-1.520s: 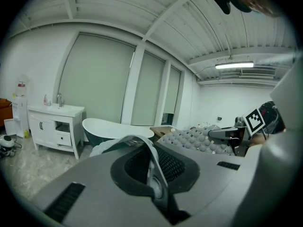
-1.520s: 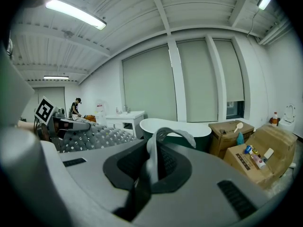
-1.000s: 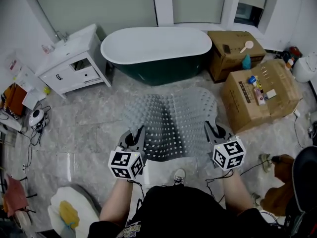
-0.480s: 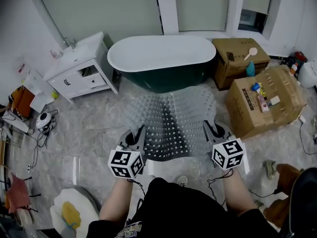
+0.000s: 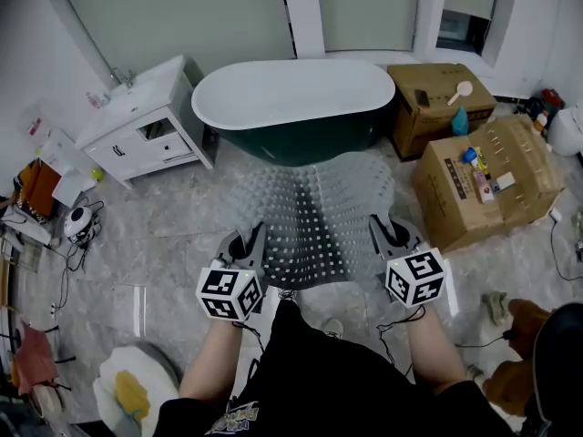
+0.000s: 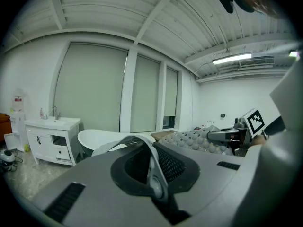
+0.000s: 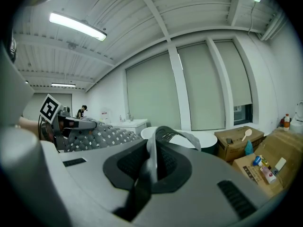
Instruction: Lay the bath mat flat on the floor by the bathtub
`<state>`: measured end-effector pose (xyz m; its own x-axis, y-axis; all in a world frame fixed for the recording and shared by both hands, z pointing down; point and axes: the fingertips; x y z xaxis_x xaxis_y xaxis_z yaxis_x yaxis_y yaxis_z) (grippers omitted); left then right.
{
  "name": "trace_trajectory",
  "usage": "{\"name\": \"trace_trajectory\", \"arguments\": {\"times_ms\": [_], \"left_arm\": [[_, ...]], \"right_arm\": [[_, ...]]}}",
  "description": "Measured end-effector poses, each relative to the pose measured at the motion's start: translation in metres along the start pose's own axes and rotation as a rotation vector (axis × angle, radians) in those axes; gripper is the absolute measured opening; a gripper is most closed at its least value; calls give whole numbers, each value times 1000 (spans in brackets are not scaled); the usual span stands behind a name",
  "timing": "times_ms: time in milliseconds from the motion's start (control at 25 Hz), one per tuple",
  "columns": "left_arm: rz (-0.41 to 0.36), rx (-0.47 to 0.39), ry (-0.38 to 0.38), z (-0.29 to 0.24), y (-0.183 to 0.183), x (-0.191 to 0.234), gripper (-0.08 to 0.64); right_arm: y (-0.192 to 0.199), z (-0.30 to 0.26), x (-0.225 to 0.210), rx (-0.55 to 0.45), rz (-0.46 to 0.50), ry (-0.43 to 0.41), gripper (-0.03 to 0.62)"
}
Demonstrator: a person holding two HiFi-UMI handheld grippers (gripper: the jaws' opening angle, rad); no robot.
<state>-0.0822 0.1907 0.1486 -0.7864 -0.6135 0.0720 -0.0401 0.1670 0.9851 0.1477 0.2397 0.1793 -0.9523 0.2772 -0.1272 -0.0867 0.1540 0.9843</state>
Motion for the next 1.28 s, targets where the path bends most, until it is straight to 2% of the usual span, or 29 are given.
{"name": "trace_trajectory", "arguments": {"times_ms": [560, 1000, 1280], "left_arm": [[32, -16, 20, -47, 3, 54, 28], [62, 7, 38, -115, 5, 149, 28], [57, 26, 24, -155, 3, 220, 28]], "right_arm": [[-2, -66, -11, 24, 14, 35, 29], [-1, -175, -22, 60, -5, 75, 29], [2, -259, -17, 79, -14, 69, 29]]}}
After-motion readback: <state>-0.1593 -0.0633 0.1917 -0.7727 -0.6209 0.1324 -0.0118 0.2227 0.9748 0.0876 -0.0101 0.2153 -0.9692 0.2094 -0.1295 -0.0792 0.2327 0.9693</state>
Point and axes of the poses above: the fingertips, and each gripper's own axes: z backward along the fingers, x to its left, y out of its underside, and after that the axes turned 5 degrees about -x, right-handed
